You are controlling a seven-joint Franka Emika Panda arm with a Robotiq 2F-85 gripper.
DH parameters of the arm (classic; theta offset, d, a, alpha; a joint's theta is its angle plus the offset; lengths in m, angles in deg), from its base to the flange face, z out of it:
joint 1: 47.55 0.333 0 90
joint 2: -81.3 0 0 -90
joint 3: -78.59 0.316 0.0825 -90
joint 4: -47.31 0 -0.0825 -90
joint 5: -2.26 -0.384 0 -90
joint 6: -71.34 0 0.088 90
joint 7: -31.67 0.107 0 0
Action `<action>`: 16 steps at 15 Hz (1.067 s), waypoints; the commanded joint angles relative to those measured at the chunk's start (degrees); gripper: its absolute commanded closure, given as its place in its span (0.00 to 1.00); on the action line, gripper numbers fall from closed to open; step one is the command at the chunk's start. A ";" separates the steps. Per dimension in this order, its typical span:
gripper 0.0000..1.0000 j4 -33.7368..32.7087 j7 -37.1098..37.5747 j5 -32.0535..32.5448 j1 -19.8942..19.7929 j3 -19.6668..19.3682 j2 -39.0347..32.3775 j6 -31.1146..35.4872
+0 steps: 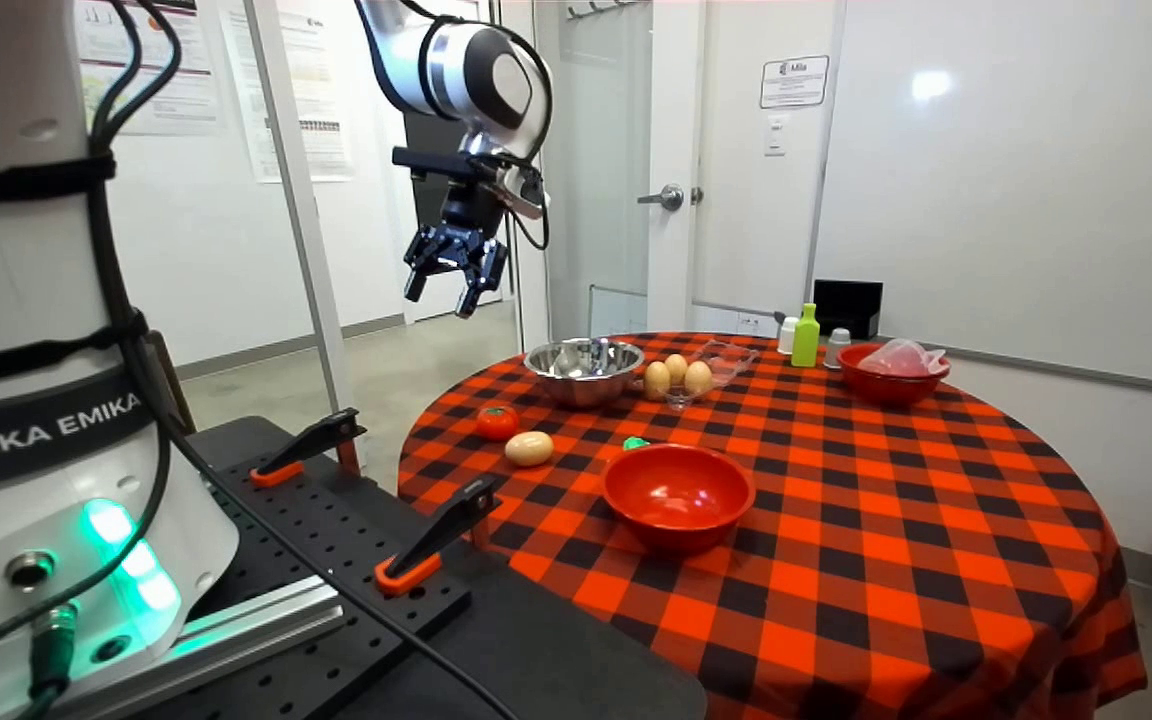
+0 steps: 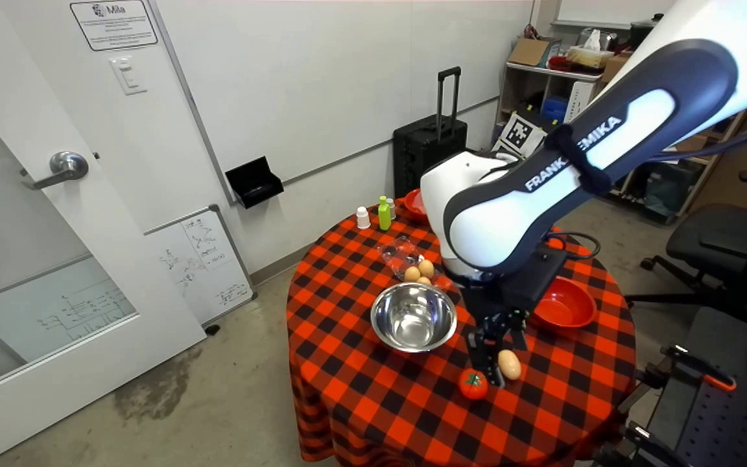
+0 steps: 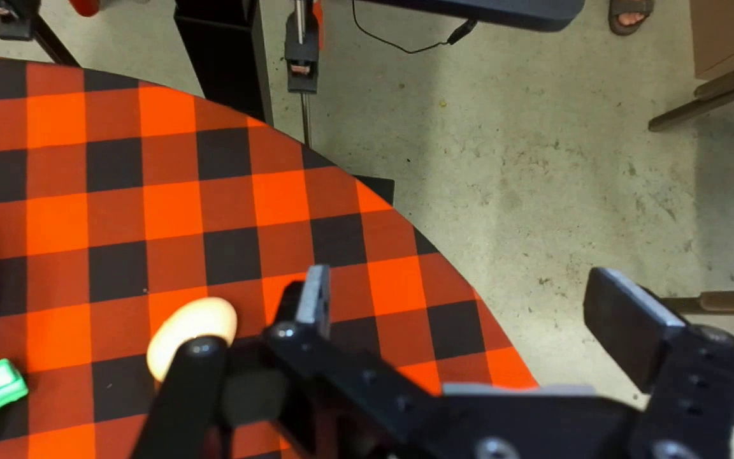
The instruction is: Put the tomato inside the silver bowl
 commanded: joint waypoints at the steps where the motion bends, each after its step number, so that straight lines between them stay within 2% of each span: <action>1: 0.00 -5.38 7.72 2.63 2.20 -1.19 -7.31 2.00; 5: 0.00 -9.05 15.20 6.66 4.61 -3.04 -11.98 2.16; 6: 0.00 -9.75 15.38 6.71 4.59 -3.01 -12.44 1.08; 7: 0.00 -7.01 12.97 5.44 3.54 -2.21 -10.59 2.43; 12: 0.00 -7.27 13.15 5.51 3.56 -2.27 -11.19 2.43; 16: 0.00 -6.71 13.65 6.61 3.73 -3.39 -12.69 9.29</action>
